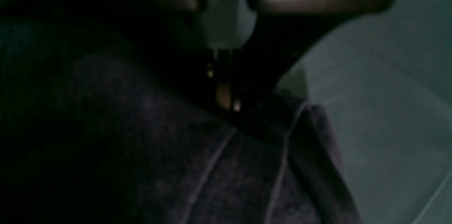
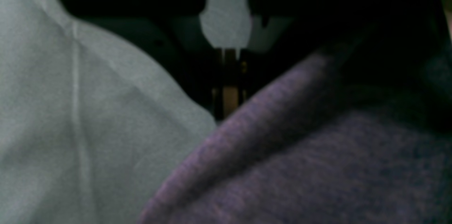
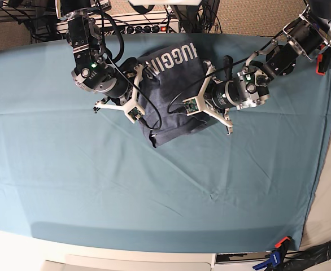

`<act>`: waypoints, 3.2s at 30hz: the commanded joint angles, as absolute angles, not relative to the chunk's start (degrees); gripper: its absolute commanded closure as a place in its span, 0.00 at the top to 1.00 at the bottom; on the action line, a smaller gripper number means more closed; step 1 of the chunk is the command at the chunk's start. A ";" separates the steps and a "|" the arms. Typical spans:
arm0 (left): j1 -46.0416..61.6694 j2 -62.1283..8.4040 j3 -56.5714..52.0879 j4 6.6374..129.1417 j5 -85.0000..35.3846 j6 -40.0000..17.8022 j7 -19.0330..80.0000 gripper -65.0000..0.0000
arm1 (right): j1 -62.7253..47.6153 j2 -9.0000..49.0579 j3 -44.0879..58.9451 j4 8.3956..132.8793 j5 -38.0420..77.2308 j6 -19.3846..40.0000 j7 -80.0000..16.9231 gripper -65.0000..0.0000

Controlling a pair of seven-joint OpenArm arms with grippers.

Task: Fold the T-shirt properly

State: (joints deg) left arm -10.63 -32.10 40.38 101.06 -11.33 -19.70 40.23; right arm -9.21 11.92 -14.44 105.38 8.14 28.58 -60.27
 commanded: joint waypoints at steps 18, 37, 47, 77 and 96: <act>-11.62 -32.40 39.97 101.73 -11.57 -19.46 39.31 0.00 | -9.17 12.36 -14.52 105.36 6.37 28.62 -61.80 0.00; -16.49 -31.86 39.97 100.33 -12.32 -19.49 38.35 0.00 | -13.52 12.36 -14.57 109.89 6.37 28.53 -63.51 0.00; -16.56 -29.80 39.97 97.69 -12.27 -19.49 37.60 0.00 | -19.09 12.36 -14.57 114.28 6.35 28.51 -63.66 0.00; -18.11 -31.62 36.29 97.69 -11.00 -15.84 37.43 0.00 | -15.14 12.36 -7.70 114.28 -5.50 22.83 -54.92 0.00; -15.59 -39.51 22.63 97.69 -12.49 -13.28 38.11 0.00 | -15.14 15.27 18.61 114.28 5.58 22.85 -53.17 0.00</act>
